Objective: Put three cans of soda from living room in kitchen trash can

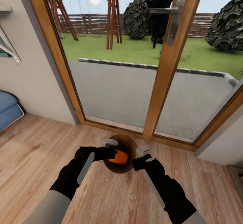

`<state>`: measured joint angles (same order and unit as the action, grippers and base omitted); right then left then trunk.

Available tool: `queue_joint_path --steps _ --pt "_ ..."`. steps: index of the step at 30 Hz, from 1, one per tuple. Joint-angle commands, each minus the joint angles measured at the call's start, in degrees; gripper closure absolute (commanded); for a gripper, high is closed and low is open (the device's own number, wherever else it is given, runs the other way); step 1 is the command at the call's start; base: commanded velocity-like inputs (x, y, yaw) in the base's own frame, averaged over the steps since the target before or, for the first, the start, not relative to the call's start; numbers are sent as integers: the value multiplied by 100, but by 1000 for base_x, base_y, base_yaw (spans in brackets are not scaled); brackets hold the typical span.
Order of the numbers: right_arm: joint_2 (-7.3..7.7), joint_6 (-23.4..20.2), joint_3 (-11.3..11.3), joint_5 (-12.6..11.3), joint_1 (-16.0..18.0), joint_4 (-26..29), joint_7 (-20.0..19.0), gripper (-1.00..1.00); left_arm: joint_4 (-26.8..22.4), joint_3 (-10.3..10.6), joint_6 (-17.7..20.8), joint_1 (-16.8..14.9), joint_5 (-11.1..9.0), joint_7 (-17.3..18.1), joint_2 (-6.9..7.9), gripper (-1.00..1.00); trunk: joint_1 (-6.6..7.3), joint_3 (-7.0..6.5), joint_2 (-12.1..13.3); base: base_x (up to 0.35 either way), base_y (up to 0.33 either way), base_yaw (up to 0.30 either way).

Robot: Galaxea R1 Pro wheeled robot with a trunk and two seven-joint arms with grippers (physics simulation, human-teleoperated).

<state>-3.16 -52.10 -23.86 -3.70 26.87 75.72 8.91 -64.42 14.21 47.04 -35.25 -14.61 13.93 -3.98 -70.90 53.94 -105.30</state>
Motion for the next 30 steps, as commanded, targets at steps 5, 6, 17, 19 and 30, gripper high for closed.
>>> queue_joint_path --steps 5,6,17,19,30 --pt "-6 12 -12 -61 2 206 -12 100 7 103 -124 0 116 -255 2 100 0 0 0 0 0 0" --pt "-7 11 -12 -61 2 206 -12 100 5 111 -128 0 116 -263 2 100 0 0 0 0 0 0" --pt "-9 9 -20 -67 2 206 13 100 10 150 -164 0 123 -327 -4 100 0 0 0 0 0 0" --pt "-9 9 -21 -64 2 206 14 100 12 187 -177 0 122 -338 -5 -100 0 0 0 0 0 0" --pt "-5 14 -59 -70 2 206 14 100 8 250 -186 0 116 -345 -6 -100 0 0 0 0 0 0"
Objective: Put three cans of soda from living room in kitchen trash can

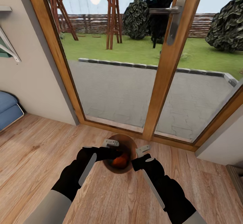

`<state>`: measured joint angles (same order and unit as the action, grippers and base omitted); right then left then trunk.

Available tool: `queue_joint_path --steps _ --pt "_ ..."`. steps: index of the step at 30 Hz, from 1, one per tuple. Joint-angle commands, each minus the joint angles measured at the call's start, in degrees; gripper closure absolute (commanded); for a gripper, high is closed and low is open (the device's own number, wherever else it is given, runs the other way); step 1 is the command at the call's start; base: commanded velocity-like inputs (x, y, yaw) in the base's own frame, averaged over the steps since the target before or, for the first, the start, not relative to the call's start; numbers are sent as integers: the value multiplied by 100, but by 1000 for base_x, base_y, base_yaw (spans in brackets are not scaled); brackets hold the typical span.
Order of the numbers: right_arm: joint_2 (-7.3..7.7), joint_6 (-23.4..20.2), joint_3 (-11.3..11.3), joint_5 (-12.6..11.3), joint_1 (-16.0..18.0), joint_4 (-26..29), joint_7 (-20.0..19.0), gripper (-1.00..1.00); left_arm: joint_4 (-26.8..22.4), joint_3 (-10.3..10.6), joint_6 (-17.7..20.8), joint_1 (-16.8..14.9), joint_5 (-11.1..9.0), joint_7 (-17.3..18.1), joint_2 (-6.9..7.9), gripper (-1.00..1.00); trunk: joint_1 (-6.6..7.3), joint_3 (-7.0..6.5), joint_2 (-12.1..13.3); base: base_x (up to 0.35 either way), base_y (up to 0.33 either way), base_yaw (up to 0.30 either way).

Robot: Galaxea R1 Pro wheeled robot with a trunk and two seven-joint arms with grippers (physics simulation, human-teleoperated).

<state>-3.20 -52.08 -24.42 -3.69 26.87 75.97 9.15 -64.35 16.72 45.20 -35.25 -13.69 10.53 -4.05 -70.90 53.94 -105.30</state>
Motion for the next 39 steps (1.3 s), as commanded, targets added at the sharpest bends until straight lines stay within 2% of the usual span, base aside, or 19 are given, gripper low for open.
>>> queue_joint_path --steps 1,10,11,12,13,16,18,19,20,21,22,24,25,28,30,32,33,36,39 --pt "-1 13 -48 -70 2 182 -3 100 1 5 -3 1 24 0 4 -100 0 0 0 0 0 0" --pt "3 14 -59 -70 -3 181 -1 100 -141 -12 26 16 -13 60 49 -100 0 0 0 0 0 0" --pt "3 14 -57 -70 -3 181 -1 100 -317 -24 56 20 -22 71 60 -100 0 0 0 0 0 0" --pt "3 14 -56 -70 -4 181 -1 100 -1010 -37 279 24 -46 96 72 -100 0 0 0 0 0 0" --pt "3 14 -55 -70 -5 181 -1 100 -1388 -45 501 25 -52 112 78 -100 0 0 0 0 0 0" --pt "6 18 -50 -70 -3 182 -1 100 -1932 -92 893 26 -62 219 144 -100 0 0 0 0 0 0" --pt "8 20 -49 -70 -4 182 -1 100 -2087 -182 1007 26 -64 398 271 -100 0 0 0 0 0 0" --pt "10 22 -47 -70 -5 182 -1 100 -2186 -314 1080 27 -64 600 411 -100 0 0 0 0 0 0" --pt "10 24 -47 -70 -5 182 -1 100 -2222 -402 1106 27 -64 710 478 -100 0 0 0 0 0 0" --pt "14 27 -47 -70 -6 182 -1 100 -2273 -630 1142 27 -64 932 593 -100 0 0 0 0 0 0" --pt "15 29 -45 -70 -6 182 -1 100 -2291 -764 1154 29 -64 1035 649 -100 0 0 0 0 0 0" --pt "24 37 -40 -70 -6 182 -1 100 -2333 -1314 1170 45 -64 1350 910 -100 0 0 0 0 0 0" --pt "26 41 -39 -70 -6 182 -1 100 -2342 -1519 1162 54 -64 1456 1061 -100 0 0 0 0 0 0" --pt "28 48 -38 -70 -6 182 -2 100 -2348 -1705 1135 67 -58 1554 1260 -100 0 0 0 0 0 0" --pt "32 65 -34 -73 -6 182 -2 100 -2329 -1831 923 95 -27 1585 1427 -100 0 0 0 0 0 0" --pt "47 78 -25 -75 -6 182 -1 100 -2169 -1892 339 295 5 1497 1498 -100 0 0 0 0 0 0" --pt "47 78 -25 -75 -6 182 -1 100 -2169 -1892 339 295 5 1497 1498 -100 0 0 0 0 0 0" --pt "66 89 -10 -75 -12 182 -1 100 -1663 -1917 -606 854 17 1183 1535 -100 0 0 0 0 0 0" --pt "76 96 10 -74 -14 197 -1 100 -1289 -1932 -1256 1239 16 1075 1544 -100 0 0 0 0 0 0"
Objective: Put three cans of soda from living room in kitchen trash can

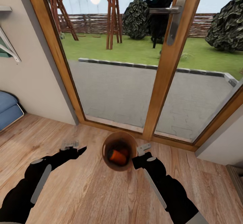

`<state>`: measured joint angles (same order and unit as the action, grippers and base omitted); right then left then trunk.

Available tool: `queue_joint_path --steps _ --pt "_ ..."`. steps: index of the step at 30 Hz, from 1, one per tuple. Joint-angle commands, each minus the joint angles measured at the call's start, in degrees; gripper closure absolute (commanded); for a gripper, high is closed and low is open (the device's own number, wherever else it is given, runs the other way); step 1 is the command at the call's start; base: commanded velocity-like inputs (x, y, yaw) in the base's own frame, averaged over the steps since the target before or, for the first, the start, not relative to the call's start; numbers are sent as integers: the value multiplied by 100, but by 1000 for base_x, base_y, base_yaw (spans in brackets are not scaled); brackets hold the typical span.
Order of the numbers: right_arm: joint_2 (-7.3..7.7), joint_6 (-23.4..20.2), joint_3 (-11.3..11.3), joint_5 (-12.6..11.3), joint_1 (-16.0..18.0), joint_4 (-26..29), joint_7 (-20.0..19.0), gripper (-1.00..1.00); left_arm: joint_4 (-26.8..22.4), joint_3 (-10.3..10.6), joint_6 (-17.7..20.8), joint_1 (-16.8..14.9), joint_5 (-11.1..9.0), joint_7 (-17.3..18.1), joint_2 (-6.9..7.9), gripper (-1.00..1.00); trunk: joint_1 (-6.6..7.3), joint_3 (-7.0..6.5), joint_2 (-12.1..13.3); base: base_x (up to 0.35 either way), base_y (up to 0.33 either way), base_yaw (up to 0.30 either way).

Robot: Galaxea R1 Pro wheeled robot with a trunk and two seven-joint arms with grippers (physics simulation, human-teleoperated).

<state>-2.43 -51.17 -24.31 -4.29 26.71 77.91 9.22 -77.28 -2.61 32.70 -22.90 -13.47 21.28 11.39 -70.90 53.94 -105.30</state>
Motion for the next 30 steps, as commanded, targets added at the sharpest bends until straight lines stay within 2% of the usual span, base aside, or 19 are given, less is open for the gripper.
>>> queue_joint_path --steps 1,2,4,8,9,10,12,13,16,18,20,22,23,25,27,29,30 --pt "1 7 4 -13 2 10 -7 100 191 -2 -278 142 -6 -32 3 -100 0 -1 0 0 0 0" --pt "2 8 6 -14 1 13 -7 100 287 -3 -402 194 -6 -45 5 -100 0 -1 0 0 0 0" --pt "6 14 28 -16 1 65 -12 100 732 -3 -941 346 -2 -94 8 -100 0 -1 0 0 0 0" --pt "35 17 156 -18 1 127 -27 100 1319 2 -1617 464 -4 -138 5 -100 0 -1 0 0 0 0" --pt "93 23 305 -24 -10 149 -64 100 1740 4 -2042 506 -5 -153 5 -100 0 -1 0 0 0 0" --pt "158 40 392 -37 -37 156 -83 100 1934 5 -2262 522 -4 -161 4 -100 0 -1 0 0 0 0" --pt "246 92 449 -48 -69 157 -97 100 2098 8 -2486 532 -3 -165 4 -100 0 -1 0 0 0 0" --pt "372 208 498 -64 -102 160 -109 100 2382 8 -2872 541 -5 -163 4 -100 0 -1 0 0 0 0" --pt "474 337 540 -74 -174 167 -117 100 2773 7 -3309 546 -9 -154 4 -100 0 -1 0 0 0 0" --pt "503 374 572 -79 -214 169 -122 100 2903 6 -3434 547 -14 -142 4 -100 0 -1 0 0 0 0" --pt "562 422 723 -97 -270 176 -138 100 3013 6 -3584 555 -23 -118 4 -100 0 -1 0 0 0 0" --pt "616 486 791 -95 -303 182 -417 100 3051 6 -3627 557 -24 -111 4 -100 0 -1 0 0 0 0" --pt "685 636 835 -88 -361 185 -718 100 3075 6 -3639 558 -24 -110 4 -100 0 -1 0 0 0 0" --pt "782 878 939 -82 -472 183 -1007 100 3092 6 -3648 558 -25 -109 4 -100 0 -1 0 0 0 0" --pt "899 1324 1169 -65 -768 153 -1286 100 3113 6 -3657 558 -25 -108 4 -100 0 -1 0 0 0 0" --pt "975 1933 1553 -44 -1211 69 -1513 100 3131 6 -3663 558 -25 -107 4 -100 0 -1 0 0 0 0" --pt "983 1981 1583 -43 -1245 60 -1532 100 3133 6 -3663 559 -26 -107 4 -100 0 -1 0 0 0 0"
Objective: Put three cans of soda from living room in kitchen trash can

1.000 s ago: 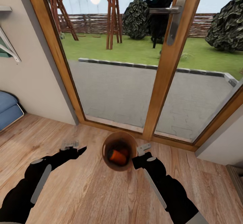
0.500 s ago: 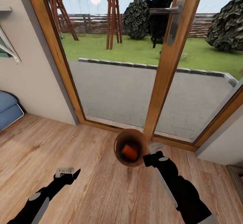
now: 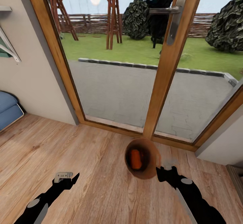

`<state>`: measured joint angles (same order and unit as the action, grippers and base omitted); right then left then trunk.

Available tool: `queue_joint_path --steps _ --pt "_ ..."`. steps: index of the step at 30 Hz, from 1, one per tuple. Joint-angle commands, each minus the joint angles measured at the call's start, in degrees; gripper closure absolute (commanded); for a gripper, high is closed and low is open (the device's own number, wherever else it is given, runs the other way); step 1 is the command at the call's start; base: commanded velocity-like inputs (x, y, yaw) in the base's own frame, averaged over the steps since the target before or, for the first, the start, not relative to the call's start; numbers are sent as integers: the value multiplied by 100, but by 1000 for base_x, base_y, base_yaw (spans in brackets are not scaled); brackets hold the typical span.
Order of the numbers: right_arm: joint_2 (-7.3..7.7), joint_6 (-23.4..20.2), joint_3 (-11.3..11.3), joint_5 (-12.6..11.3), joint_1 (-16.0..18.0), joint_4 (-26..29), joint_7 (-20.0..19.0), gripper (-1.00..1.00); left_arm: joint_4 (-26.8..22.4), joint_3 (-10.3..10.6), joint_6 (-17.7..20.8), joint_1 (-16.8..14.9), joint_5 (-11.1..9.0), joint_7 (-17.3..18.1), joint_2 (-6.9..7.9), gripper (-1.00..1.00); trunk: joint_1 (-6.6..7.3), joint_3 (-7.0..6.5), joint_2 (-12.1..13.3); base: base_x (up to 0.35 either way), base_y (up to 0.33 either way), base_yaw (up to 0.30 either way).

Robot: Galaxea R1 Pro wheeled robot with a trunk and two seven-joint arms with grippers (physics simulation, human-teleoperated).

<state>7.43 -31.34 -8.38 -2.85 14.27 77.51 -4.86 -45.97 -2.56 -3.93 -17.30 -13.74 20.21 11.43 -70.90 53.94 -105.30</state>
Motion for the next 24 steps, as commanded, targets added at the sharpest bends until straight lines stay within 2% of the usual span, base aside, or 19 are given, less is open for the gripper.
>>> queue_joint_path --steps 1,4,5,6,8,11,14,15,24 --pt "4 38 16 -187 -28 88 -141 100 4 1 -1 -2 -1 0 -1 -100 0 0 0 0 0 0" --pt "27 218 95 -193 -100 -114 -169 100 6 1 -5 -2 -5 -4 -1 -100 0 0 0 0 0 0" --pt "31 377 113 -192 -113 -263 -172 100 7 1 -8 -2 -7 -5 -1 -100 0 0 0 0 0 6" --pt "17 766 132 -185 -126 -534 -168 100 6 -5 -10 -2 -24 -11 -1 -100 0 1 0 0 0 105" --pt "3 944 135 -183 -130 -642 -166 100 8 -29 -12 -2 -39 -38 -1 -100 0 2 0 0 0 153" --pt "-7 1054 135 -182 -133 -709 -165 100 8 -168 -14 2 -51 -62 -1 -100 0 4 0 0 0 208" --pt "-13 1110 135 -179 -135 -750 -164 100 9 -500 -18 0 -51 -29 -7 -100 0 4 0 0 0 239" --pt "-17 1118 135 -180 -135 -758 -164 100 9 -551 -19 1 -51 -21 -8 -100 0 4 0 0 0 249" --pt "-27 1133 123 -178 -135 -830 -164 100 9 -632 -47 1 -12 -9 -64 -100 0 4 0 0 0 253"
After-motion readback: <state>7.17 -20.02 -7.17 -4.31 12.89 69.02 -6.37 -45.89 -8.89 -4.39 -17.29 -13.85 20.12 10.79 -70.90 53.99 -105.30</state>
